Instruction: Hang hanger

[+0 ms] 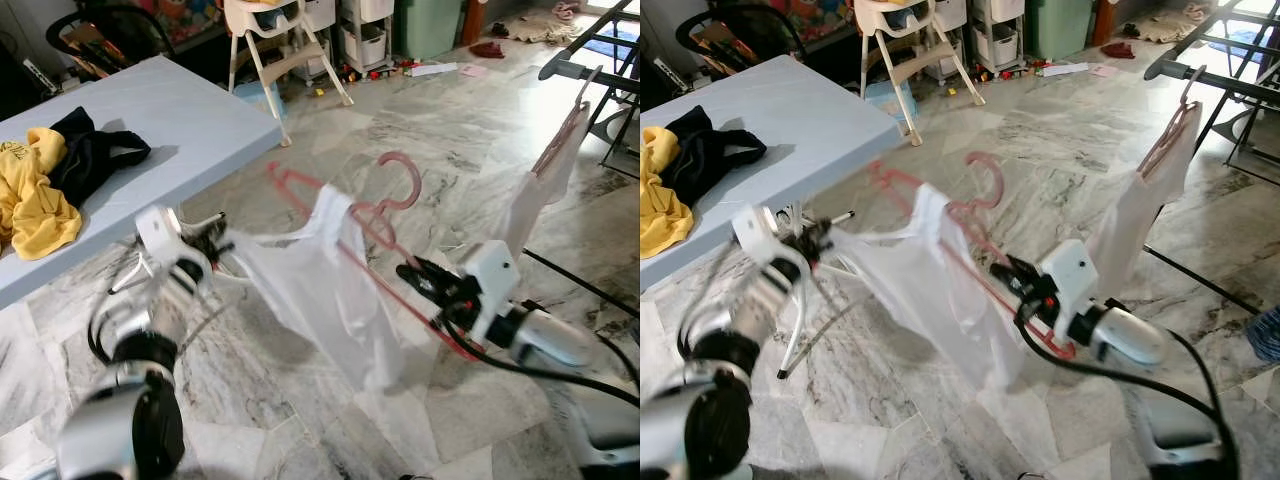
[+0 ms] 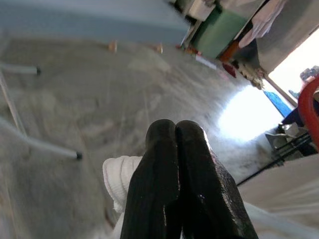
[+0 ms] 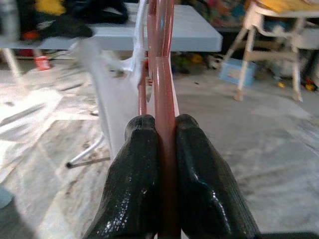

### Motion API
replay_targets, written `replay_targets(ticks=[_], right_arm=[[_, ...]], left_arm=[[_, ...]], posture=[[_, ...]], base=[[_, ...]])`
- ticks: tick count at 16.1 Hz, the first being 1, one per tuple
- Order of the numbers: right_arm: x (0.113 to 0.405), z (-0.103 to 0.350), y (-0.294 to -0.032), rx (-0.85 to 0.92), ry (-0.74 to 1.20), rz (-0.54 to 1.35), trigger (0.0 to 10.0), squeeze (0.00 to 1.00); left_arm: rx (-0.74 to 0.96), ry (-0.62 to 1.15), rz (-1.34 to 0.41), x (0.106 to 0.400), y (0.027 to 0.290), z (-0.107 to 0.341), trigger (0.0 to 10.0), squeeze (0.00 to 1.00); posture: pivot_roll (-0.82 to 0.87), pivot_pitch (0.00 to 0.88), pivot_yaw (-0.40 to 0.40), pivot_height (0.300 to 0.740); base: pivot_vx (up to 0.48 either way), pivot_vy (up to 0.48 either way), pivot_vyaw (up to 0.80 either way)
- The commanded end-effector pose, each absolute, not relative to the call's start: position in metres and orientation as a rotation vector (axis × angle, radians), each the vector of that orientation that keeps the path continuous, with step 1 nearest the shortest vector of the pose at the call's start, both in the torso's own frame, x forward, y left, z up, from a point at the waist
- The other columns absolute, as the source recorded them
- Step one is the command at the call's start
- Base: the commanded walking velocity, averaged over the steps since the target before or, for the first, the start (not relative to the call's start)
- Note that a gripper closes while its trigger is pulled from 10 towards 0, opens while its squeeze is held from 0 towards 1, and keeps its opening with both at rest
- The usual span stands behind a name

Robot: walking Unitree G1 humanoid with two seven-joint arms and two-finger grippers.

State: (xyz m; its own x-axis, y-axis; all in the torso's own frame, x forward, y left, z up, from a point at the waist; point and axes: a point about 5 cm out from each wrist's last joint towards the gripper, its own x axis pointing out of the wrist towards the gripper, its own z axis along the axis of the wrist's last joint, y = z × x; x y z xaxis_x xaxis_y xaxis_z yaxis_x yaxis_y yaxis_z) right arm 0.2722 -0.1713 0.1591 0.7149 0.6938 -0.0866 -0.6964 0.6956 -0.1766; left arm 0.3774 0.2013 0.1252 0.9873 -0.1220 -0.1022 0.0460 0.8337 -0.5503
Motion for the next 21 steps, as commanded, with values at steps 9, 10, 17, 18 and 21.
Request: replay_targets(ticks=[9, 10, 17, 18, 21], right_arm=[[0.252, 0.161, -0.165, -0.161, 0.075, 0.996, 10.0, 0.0], [0.25, 0.16, -0.165, -0.159, 0.092, 1.013, 10.0, 0.0], [0.26, 0.173, -0.17, -0.121, 0.005, 0.944, 10.0, 0.0], [0.262, 0.175, -0.17, -0.12, -0.011, 0.933, 10.0, 0.0], [0.265, 0.182, -0.17, -0.1, -0.065, 0.905, 10.0, 0.0]], left_arm=[[-0.363, -0.042, -0.188, 0.395, 0.195, 0.176, 0.0, 0.0], [-0.341, -0.081, -0.214, 0.397, 0.19, 0.187, 0.0, 0.0], [-0.255, -0.129, -0.181, 0.391, 0.206, 0.192, 0.0, 0.0], [-0.252, -0.124, -0.172, 0.39, 0.207, 0.191, 0.0, 0.0], [-0.232, -0.098, -0.128, 0.387, 0.214, 0.182, 0.0, 0.0]], posture=[[-0.18, 0.09, 0.187, 0.74], [-0.18, 0.091, 0.184, 0.74], [-0.17, 0.089, 0.18, 0.74], [-0.17, 0.089, 0.18, 0.74], [-0.17, 0.088, 0.18, 0.74]], base=[[0.0, 0.0, 0.0], [0.0, 0.0, 0.0], [0.0, 0.0, 0.0], [0.0, 0.0, 0.0], [0.0, 0.0, 0.0]])
